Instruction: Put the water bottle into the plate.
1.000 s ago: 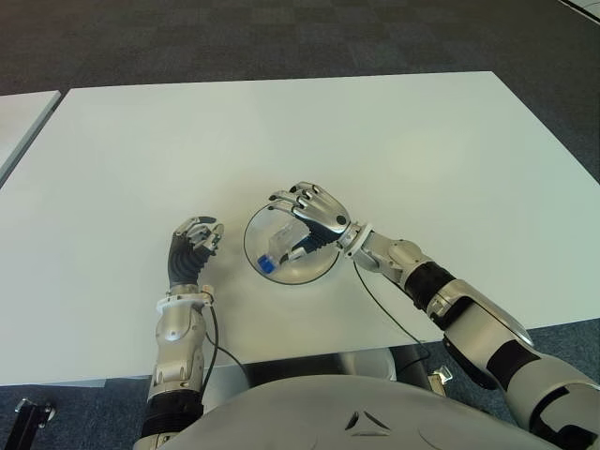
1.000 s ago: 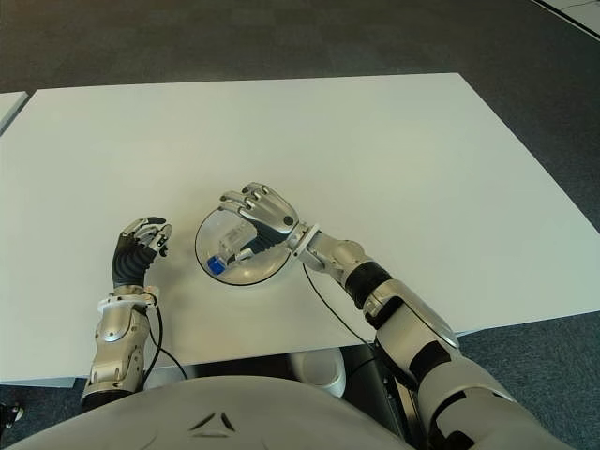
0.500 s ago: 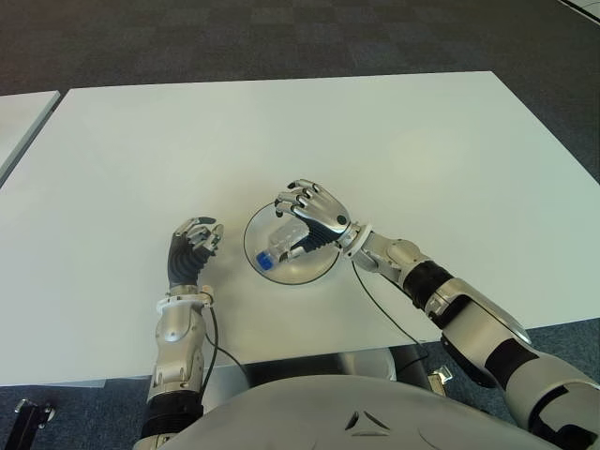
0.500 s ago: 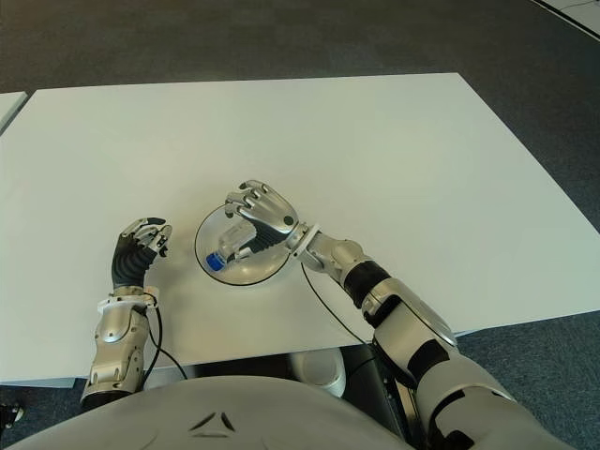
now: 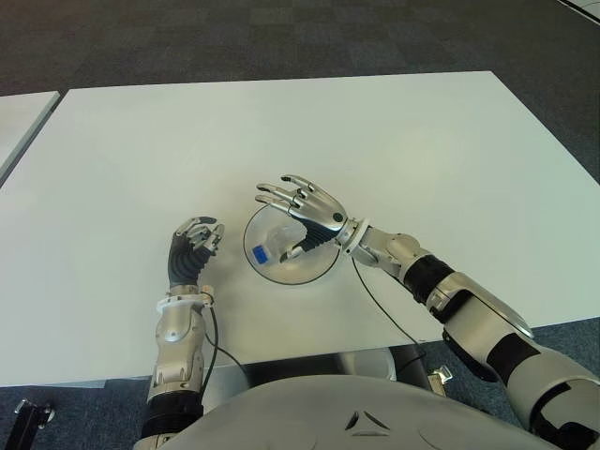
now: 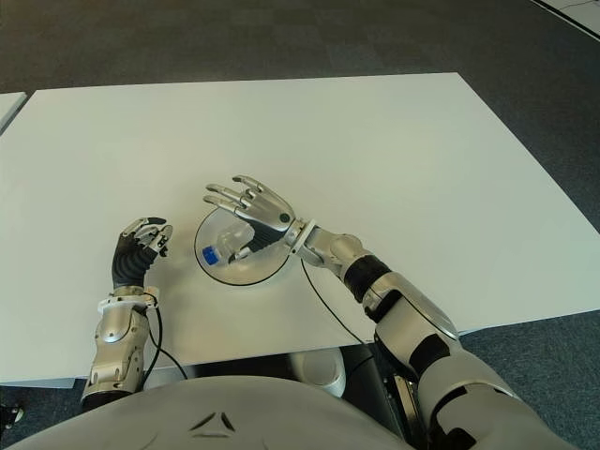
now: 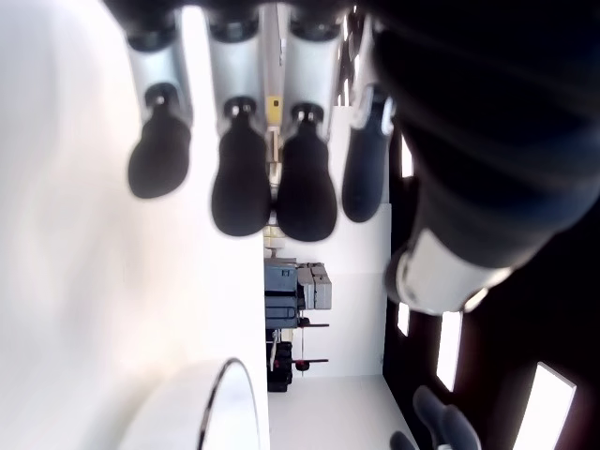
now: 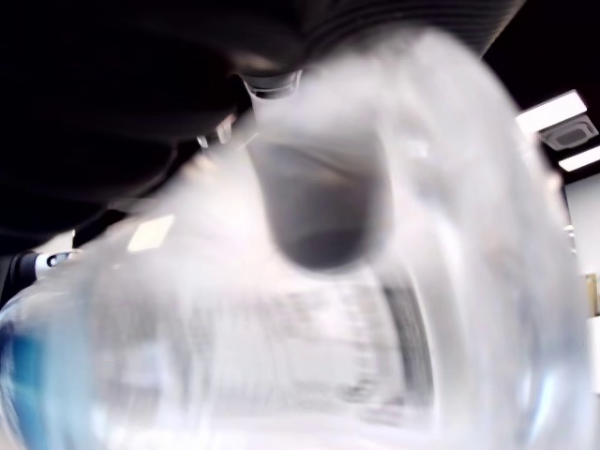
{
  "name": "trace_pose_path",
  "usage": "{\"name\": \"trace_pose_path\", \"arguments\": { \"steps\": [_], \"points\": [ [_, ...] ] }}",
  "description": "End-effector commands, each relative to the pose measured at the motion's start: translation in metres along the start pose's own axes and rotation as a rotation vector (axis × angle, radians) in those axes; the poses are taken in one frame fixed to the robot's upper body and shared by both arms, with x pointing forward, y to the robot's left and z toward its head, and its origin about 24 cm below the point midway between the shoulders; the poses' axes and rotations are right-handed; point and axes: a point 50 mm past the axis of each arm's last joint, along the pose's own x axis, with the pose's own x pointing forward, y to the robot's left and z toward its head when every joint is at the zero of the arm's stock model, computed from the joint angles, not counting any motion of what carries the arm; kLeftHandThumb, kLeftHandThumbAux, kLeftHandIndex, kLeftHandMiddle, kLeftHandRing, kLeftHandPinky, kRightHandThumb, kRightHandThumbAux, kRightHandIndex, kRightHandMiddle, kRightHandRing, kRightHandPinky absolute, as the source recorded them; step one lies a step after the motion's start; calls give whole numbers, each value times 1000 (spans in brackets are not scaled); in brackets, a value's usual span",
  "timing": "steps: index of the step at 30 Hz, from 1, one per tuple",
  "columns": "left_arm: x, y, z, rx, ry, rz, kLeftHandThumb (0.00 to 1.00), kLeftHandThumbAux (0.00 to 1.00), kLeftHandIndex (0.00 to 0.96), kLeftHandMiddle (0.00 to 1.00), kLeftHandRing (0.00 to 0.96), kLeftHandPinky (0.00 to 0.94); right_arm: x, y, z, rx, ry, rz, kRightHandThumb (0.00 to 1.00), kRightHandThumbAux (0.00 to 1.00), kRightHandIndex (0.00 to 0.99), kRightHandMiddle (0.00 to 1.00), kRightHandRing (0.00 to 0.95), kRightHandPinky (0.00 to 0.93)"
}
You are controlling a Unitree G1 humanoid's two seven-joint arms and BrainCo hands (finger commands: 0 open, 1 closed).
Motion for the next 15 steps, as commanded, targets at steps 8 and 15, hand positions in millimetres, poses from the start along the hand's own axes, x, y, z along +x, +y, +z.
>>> {"name": "trace_pose_path", "arguments": {
  "steps": [8,15],
  "points": [
    [-2,1,-4,3,15,-2,700,722,433,732,717,722,-5,3,-1,-73,14,-3,419,290,0,0,0,0],
    [-1,1,-4,1,20,-2,700,722,433,731,717,723,-5,2,0,-84,13,-29,413,260,0,0,0,0]
  ]
}}
